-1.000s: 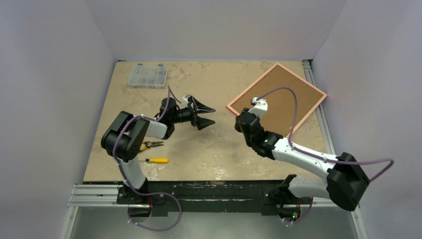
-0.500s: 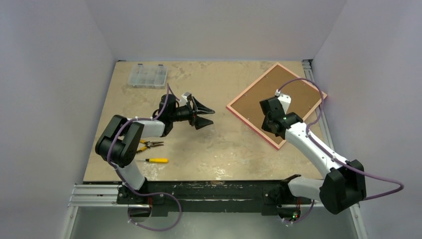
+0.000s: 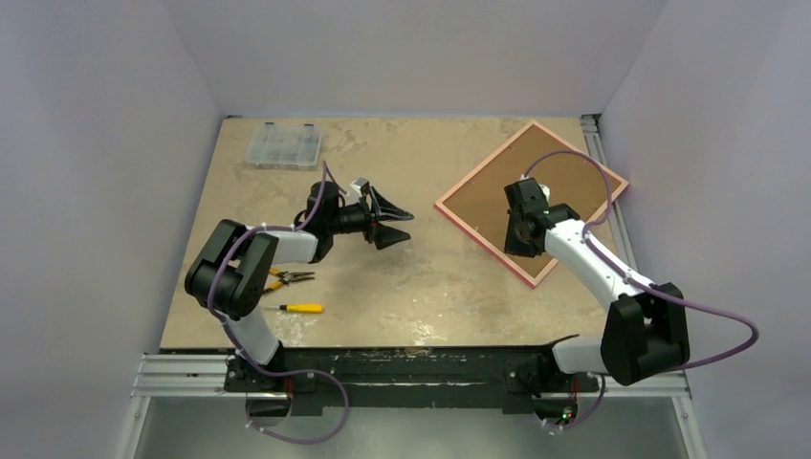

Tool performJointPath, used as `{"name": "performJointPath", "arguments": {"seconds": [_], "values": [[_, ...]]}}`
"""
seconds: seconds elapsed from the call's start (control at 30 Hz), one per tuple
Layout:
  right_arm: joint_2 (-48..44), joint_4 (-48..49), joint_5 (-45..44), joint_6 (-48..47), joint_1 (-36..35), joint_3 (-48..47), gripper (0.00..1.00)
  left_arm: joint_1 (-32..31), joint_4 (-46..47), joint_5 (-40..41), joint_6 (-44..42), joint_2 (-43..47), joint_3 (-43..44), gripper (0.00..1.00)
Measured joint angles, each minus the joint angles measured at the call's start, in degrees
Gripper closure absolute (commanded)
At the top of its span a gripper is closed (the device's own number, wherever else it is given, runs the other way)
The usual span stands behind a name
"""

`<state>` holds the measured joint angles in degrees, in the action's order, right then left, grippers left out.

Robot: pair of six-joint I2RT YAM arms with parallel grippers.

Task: Take the photo out of the frame

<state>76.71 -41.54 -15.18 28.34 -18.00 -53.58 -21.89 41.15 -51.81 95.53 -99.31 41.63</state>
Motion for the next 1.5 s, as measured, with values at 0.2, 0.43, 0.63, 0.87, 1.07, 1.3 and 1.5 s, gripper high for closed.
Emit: {"name": "performJointPath", "arguments": {"seconds": [0.2,0.43,0.63,0.87,1.07,1.3,1.5], "values": [[0.11,0.48,4.74,-2.8,0.33,-0.02,1.0,-0.04,0.57,-0.09,0.66,-0.13,0.0,0.44],[0.17,0.96,10.71,-5.09,0.33,-0.02,1.0,-0.04,1.22,-0.26,0.94,-0.15,0.0,0.44],[0.17,2.4,15.28,-5.46,-1.9,0.83,1.0,-0.15,0.94,-0.24,0.74,-0.17,0.0,0.44],[0.17,5.29,16.94,-3.28,-12.24,1.9,1.0,-0.55,-11.58,0.76,-7.02,-0.15,2.4,0.43],[-0.63,5.75,16.15,0.87,-17.55,2.56,1.0,-1.62,-34.01,5.29,-20.68,-0.13,11.61,0.43],[-6.8,-0.22,4.04,6.43,-16.17,2.56,1.0,-6.82,-45.09,8.79,-28.37,-0.72,14.05,0.42],[-7.34,-4.09,0.37,7.41,-12.26,2.58,1.0,-13.92,-48.57,9.62,-30.88,-4.96,15.63,0.55]]}}
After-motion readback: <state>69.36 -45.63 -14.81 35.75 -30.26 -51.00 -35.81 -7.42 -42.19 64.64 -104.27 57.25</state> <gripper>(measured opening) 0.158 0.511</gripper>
